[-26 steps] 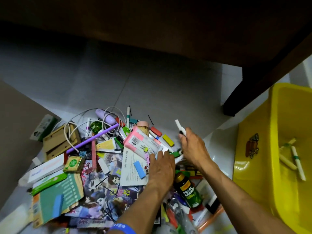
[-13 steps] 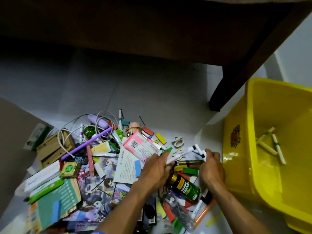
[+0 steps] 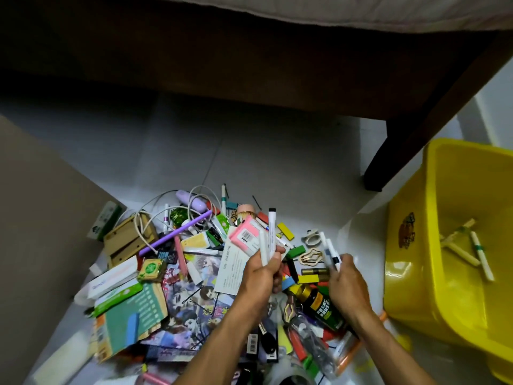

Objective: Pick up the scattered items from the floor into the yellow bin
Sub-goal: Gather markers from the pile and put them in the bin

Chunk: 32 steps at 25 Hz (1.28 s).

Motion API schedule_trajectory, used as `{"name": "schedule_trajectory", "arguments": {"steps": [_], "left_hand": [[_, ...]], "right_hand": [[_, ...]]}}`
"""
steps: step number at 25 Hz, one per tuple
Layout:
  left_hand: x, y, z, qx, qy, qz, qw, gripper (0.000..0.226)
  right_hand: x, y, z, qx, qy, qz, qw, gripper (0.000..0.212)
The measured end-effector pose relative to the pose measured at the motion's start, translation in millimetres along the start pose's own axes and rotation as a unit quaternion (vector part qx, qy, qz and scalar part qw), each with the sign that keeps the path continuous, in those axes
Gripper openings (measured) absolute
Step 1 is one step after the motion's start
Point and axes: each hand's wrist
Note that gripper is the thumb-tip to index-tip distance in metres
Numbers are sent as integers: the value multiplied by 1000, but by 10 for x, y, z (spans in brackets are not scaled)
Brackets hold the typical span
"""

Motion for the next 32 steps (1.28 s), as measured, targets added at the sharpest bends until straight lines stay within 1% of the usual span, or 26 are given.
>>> {"name": "schedule_trajectory", "arguments": {"steps": [1,2,3,4,6,7,8,9,10,11,13,15,16,17,18,20,22,23,25,27,30,32], "left_hand": [[4,-77,-69,5,-16,7,1000,16],[0,-134,-128,11,-24,16,1000,20],[-37,-217,-200,14,-21,25,999,27],[-95,-310,-277,14,-12,30,999,34],[-292,-528,-441,14,2,38,999,41],[-424,-638,-516,12,6,45,999,41],[-582,-741,-573,9,4,57,998,38],[-771,-827,-620,6,-1,74,997,32],[-988,-909,-675,6,0,94,996,26],[-1191,-973,-723,12,4,110,994,22],[-1733,-1121,-754,37,24,139,989,18],[-2006,-1108,-788,58,55,145,986,19],[-2162,-1086,-777,66,65,143,985,16],[-2351,-1057,-748,74,67,137,986,12],[-2519,-1042,-724,87,63,129,986,12],[-2664,-964,-694,122,43,118,985,27],[-2631,-904,-653,132,3,126,983,33],[-2562,-890,-627,129,-19,127,983,33],[-2344,-908,-615,96,-47,117,987,36],[-2080,-955,-617,53,-67,99,991,48],[-1591,-1093,-598,30,-81,63,994,48],[-1224,-1180,-492,36,-61,27,997,44]], "right_hand": [[67,-100,123,28,83,21,996,5],[130,-182,253,41,178,49,982,7],[234,-284,386,40,270,80,959,11],[352,-381,497,28,355,112,928,15],[624,-574,639,-19,509,177,842,25],[792,-674,673,-46,566,205,797,26],[984,-761,669,-62,601,219,766,27],[1189,-816,627,-67,622,218,749,28],[1407,-849,558,-67,636,203,742,29],[1604,-863,477,-69,642,181,742,29],[2054,-860,153,-93,626,115,765,26],[2243,-790,5,-136,592,61,792,22],[2331,-748,-89,-152,585,40,795,19],[2436,-688,-214,-162,592,28,789,17],[2522,-625,-325,-171,610,22,774,14],[2597,-493,-476,-181,645,7,742,14],[2564,-430,-560,-180,661,-6,728,19],[2504,-434,-581,-173,662,-12,729,25],[2361,-489,-504,-148,660,-22,736,33],[2213,-635,-340,-114,654,-34,747,42],[1952,-968,-42,-46,623,-36,780,35],[1697,-1227,122,-43,613,2,789,25]]}}
Point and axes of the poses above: each hand's wrist, its own y-axis towards the middle knuckle, its own x-axis out of the back of the hand, z = x × y, and after that the axes turned 1 degree about -y, right-handed
